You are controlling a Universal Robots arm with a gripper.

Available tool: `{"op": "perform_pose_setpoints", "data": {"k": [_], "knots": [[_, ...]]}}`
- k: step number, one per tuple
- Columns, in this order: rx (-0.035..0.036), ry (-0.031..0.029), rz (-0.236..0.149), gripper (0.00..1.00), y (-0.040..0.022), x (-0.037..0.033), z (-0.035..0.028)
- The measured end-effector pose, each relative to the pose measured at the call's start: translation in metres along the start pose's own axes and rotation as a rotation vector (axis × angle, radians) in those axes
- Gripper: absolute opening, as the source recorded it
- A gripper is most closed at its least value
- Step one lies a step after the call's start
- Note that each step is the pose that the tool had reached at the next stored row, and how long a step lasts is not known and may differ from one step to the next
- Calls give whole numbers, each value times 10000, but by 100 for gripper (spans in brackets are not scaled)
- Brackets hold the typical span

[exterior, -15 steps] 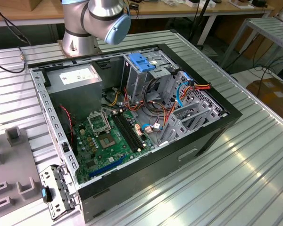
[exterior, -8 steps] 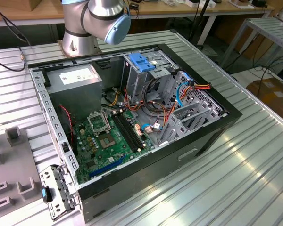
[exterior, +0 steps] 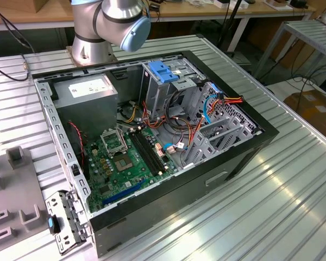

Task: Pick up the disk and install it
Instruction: 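Pick up the disk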

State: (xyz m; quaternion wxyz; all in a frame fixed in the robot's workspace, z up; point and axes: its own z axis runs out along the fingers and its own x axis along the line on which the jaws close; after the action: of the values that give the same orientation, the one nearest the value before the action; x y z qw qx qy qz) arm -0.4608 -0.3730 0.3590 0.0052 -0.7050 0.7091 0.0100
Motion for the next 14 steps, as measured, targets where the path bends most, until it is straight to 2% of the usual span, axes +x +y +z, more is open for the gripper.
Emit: {"op": "perform_pose_setpoints", "data": {"k": [14], "knots": [[-1,-21,0,37,1,0,-121]]}}
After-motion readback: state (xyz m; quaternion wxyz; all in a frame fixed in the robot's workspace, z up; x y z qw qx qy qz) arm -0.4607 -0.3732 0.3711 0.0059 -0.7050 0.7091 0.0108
